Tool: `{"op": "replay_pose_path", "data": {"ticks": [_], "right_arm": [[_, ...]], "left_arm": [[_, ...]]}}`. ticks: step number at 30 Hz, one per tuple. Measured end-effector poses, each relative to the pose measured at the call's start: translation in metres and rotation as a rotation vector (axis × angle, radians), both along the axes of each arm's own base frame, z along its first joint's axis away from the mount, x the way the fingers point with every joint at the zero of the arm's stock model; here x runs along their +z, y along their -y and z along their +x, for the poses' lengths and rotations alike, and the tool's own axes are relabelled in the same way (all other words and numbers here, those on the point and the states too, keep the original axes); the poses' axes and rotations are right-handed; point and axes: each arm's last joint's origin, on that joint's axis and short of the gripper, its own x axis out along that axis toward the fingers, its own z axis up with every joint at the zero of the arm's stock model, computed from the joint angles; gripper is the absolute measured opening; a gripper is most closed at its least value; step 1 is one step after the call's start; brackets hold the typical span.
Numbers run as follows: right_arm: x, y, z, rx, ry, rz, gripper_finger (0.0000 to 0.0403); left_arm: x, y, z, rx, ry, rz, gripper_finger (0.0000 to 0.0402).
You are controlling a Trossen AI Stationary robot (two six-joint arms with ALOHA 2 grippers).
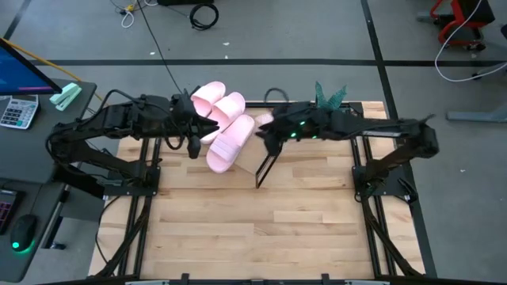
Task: Pick and place slides into the shelf
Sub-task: Put the pink slipper on the shelf
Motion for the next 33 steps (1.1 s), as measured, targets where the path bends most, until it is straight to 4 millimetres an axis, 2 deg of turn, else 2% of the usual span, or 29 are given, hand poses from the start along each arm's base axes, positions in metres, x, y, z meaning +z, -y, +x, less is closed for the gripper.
{"op": "replay_pose_path", "data": {"ticks": [3, 11, 16, 20, 26, 29, 33], "right_arm": [[0.017, 0.005, -0.023, -0.033, 0.013, -0.019, 0.0147], [0.052, 0.027, -0.076, -0.146, 0.094, -0.047, 0.0149], [0.06, 0.061, -0.105, -0.237, 0.101, -0.06, 0.0151], [0.056, 0.093, -0.118, -0.264, 0.093, -0.049, 0.0151], [0.035, 0.155, -0.137, -0.332, 0.054, 0.044, 0.015], [0.023, 0.186, -0.145, -0.34, 0.067, 0.081, 0.0149], [0.015, 0.216, -0.151, -0.276, 0.144, 0.059, 0.0151]], "left_arm": [[-0.004, 0.0, 0.006, -0.012, -0.026, -0.004, 0.0074], [-0.02, -0.012, 0.048, -0.03, -0.041, -0.004, 0.0078], [-0.027, -0.031, 0.07, 0.024, 0.012, -0.057, 0.0079], [-0.028, -0.046, 0.08, 0.059, 0.068, -0.072, 0.0075], [-0.031, -0.065, 0.091, 0.136, 0.146, -0.143, 0.0076], [-0.033, -0.07, 0.095, 0.165, 0.17, -0.188, 0.0079], [-0.033, -0.072, 0.095, 0.185, 0.193, -0.229, 0.0077]]}}
